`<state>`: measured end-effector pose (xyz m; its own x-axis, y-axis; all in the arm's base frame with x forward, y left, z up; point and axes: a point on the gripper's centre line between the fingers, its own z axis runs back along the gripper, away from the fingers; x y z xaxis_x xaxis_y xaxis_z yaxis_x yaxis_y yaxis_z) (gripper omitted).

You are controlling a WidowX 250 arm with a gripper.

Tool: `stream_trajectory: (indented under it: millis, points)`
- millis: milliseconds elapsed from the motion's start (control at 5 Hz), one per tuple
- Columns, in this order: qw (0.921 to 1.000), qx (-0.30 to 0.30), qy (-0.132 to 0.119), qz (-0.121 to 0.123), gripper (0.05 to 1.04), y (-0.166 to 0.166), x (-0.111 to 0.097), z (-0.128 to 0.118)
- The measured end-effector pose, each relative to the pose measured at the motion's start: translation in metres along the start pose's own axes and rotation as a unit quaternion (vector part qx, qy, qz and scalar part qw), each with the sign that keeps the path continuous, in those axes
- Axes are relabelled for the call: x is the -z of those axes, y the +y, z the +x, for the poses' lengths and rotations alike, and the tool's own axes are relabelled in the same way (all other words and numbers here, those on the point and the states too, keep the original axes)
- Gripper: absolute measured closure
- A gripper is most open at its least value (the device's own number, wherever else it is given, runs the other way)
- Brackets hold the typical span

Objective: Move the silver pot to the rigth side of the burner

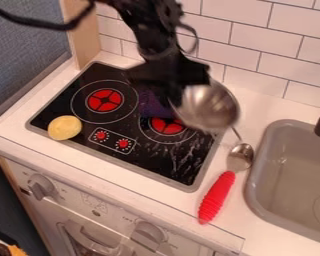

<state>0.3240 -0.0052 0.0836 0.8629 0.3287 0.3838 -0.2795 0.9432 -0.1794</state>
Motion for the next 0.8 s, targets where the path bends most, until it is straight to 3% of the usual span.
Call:
stream_trajectory:
  millis: [400, 600, 800]
  points:
    - [0.9938, -0.087, -0.048, 0.05, 0.994, 0.061, -0.015, 0.04]
    - [0.9833, -0.149, -0.056, 0.088, 0.994, 0.102, -0.015, 0.048]
    - [0.9781, -0.175, -0.055, 0.099, 0.994, 0.122, -0.008, 0.056]
